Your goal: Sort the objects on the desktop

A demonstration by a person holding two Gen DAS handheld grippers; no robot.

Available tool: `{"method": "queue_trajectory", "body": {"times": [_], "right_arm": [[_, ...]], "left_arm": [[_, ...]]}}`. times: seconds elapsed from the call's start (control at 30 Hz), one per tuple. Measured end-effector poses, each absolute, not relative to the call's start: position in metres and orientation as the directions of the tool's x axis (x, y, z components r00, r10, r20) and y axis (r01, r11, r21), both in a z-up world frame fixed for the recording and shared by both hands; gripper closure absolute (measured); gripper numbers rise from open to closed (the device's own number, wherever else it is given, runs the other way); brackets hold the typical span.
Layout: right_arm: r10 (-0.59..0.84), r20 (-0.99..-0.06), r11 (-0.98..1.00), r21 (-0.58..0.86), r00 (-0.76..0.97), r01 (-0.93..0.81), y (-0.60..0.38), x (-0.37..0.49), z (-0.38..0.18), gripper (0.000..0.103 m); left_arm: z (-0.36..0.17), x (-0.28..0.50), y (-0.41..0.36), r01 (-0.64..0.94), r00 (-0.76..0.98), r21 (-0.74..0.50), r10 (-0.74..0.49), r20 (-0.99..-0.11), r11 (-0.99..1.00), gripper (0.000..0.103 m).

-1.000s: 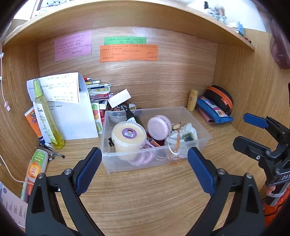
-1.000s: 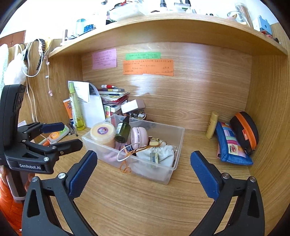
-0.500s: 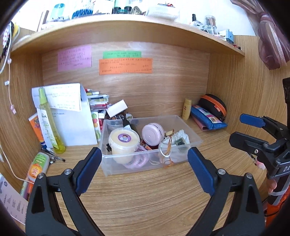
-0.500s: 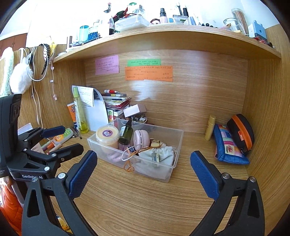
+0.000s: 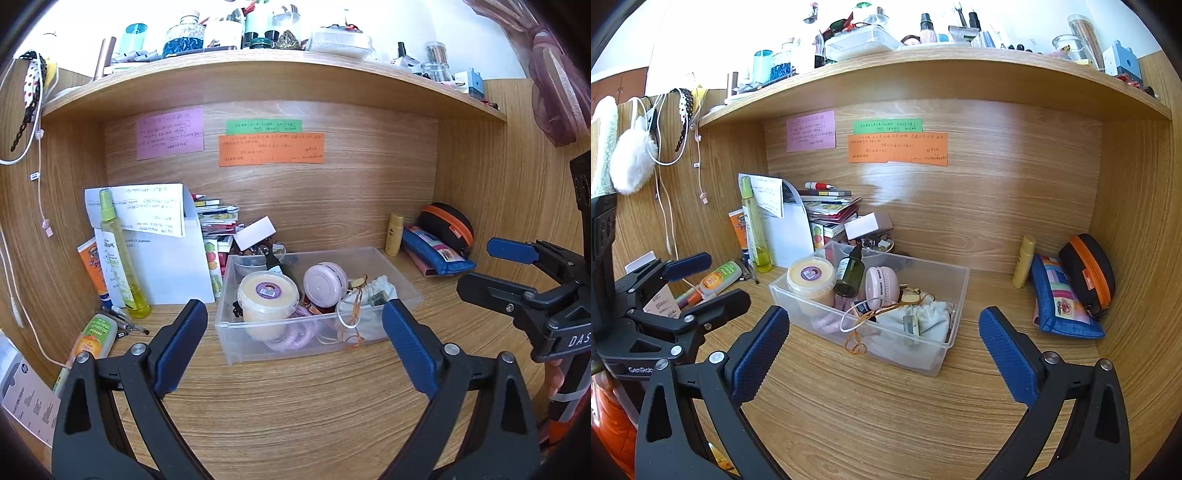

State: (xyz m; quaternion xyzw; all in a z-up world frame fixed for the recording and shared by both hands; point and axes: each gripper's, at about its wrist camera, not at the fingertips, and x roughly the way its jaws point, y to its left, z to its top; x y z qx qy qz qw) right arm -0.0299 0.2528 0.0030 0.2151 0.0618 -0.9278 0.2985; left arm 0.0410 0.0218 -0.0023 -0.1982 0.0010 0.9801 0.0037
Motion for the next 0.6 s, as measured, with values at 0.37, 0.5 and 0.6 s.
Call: {"method": "queue_trajectory", "body": {"times": [0.37, 0.5, 0.6], "right_arm": [[-0.513, -0.464, -0.828, 0.042, -0.722, 0.560, 0.258, -0.043, -0.008, 0.000], [-0.502, -0.476, -0.835, 0.049, -0.722, 0.548, 0.260, -0.050, -0.012, 0.000], [-0.500, -0.488, -0.837, 0.060, -0.716, 0.543, 0.260, -0.058, -0.015, 0.000]], "left_arm": [[-0.021, 0.013, 0.015, -0.019, -0.875, -0.102, 0.066, -0.480, -0.995, 0.001], [-0.026, 0.007, 0.020, -0.006, -0.885, -0.053, 0.030, -0.464, -0.999, 0.001], [-0.027, 0.001, 0.026, -0.007, -0.881, -0.027, 0.019, -0.472, -1.000, 0.001]]}}
